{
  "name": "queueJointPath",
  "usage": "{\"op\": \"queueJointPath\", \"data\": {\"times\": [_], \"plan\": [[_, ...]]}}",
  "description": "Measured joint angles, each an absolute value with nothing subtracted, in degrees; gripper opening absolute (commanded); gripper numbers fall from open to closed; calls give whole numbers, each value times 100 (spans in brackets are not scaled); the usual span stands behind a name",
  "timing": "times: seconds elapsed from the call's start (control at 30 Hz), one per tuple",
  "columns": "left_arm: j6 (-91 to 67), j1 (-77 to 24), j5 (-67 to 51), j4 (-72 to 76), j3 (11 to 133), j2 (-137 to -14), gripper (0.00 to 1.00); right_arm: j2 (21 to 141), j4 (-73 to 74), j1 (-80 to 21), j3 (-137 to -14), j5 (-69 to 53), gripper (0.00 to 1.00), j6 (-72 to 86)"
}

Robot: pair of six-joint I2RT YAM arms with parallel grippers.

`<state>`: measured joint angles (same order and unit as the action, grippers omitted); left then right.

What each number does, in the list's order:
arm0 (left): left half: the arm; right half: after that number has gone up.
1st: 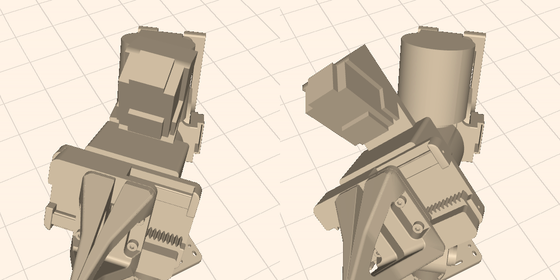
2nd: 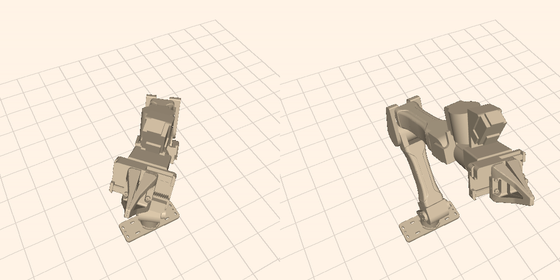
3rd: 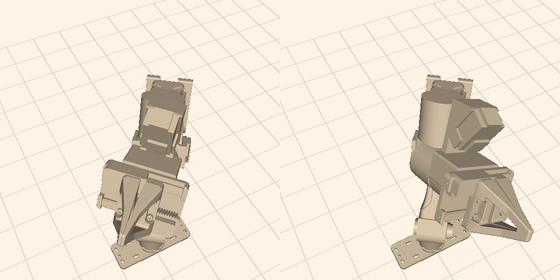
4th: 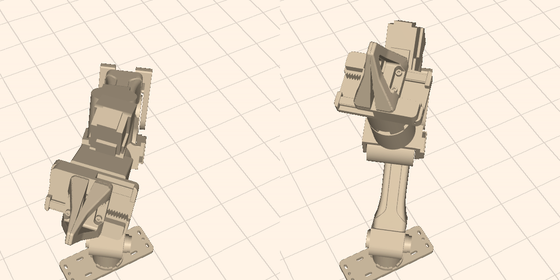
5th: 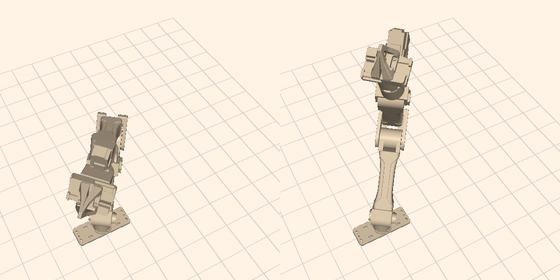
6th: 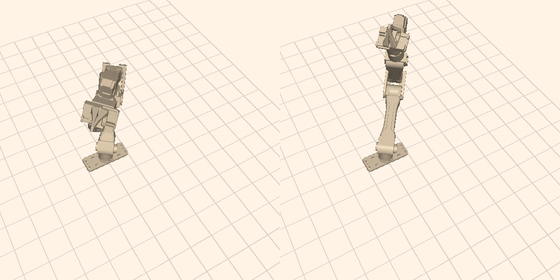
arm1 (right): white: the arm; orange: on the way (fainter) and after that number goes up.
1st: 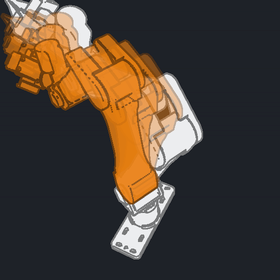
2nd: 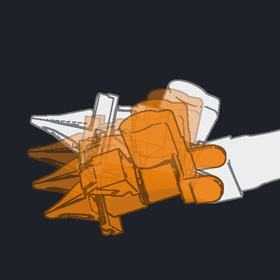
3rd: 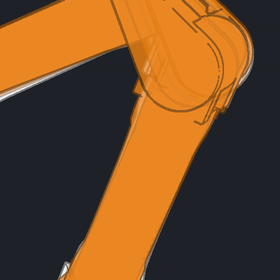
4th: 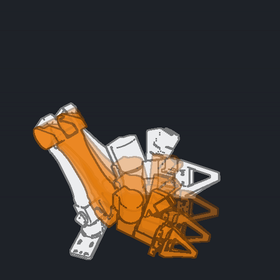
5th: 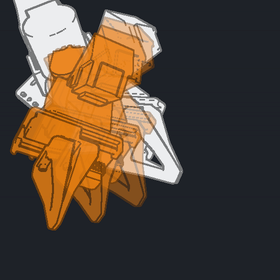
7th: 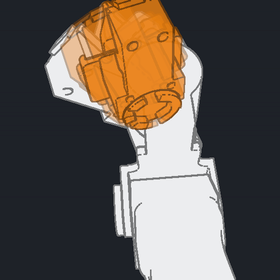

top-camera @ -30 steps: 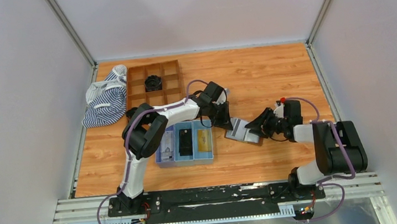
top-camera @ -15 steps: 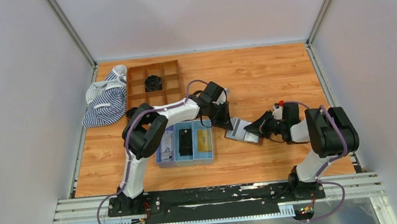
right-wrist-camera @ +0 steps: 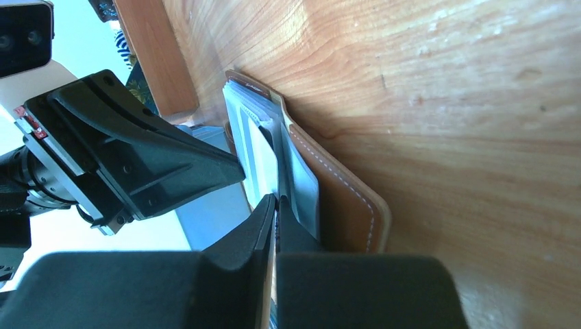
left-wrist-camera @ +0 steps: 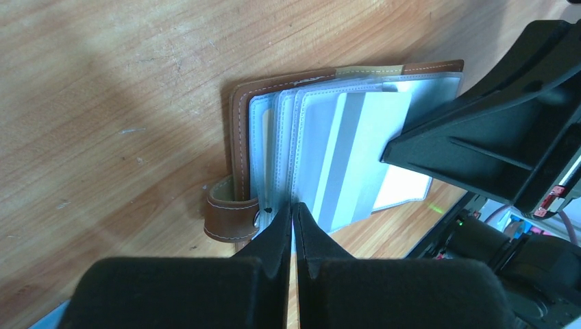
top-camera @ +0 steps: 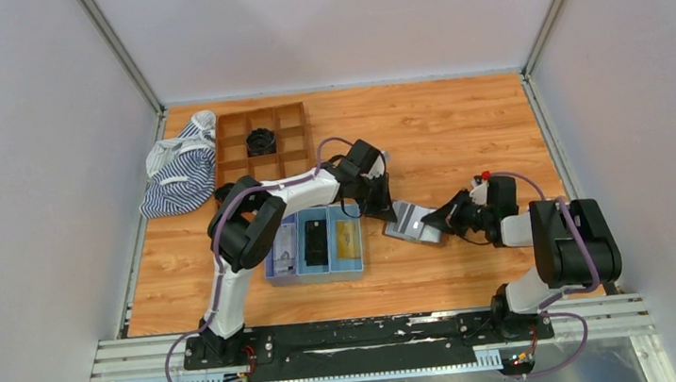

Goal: Take the credit cards out of the card holder
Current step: Remove the credit card from the card holder.

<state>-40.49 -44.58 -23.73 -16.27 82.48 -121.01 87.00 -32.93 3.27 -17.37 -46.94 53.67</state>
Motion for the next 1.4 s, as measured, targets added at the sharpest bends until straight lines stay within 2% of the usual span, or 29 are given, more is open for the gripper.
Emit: {"op": "queueJointPath", "data": {"times": [0.33,0.6,0.87,0.97,1.0,1.2,1.27,1.4], "plan": [[-4117,-4431,-2416,-1500,8152,-12077,0,8195,-2471,626,-1728,-4689,0,4956],[-4091,-4434,-2364,-1525,8152,-12046,0,6831,-1205,923,-1743,-4628,0,4425],[-3739,-4438,-1885,-2040,8149,-11690,28,6139,-499,930,-2062,-4674,0,4239],[-3562,-4434,-1730,-2344,8191,-11404,32,5933,-346,930,-2119,-4735,0,4228],[-3514,-4434,-1693,-2432,8219,-11295,38,5887,-318,930,-2128,-4757,0,4226],[-3347,-4434,-1717,-2630,8340,-10672,44,5693,-169,928,-2274,-4976,0,4211],[-3341,-4434,-1890,-2622,8357,-10543,51,5651,-172,906,-2353,-5081,0,4211],[-3461,-4427,-2460,-2443,8350,-10429,58,5605,-252,762,-2506,-5295,0,4219]]}}
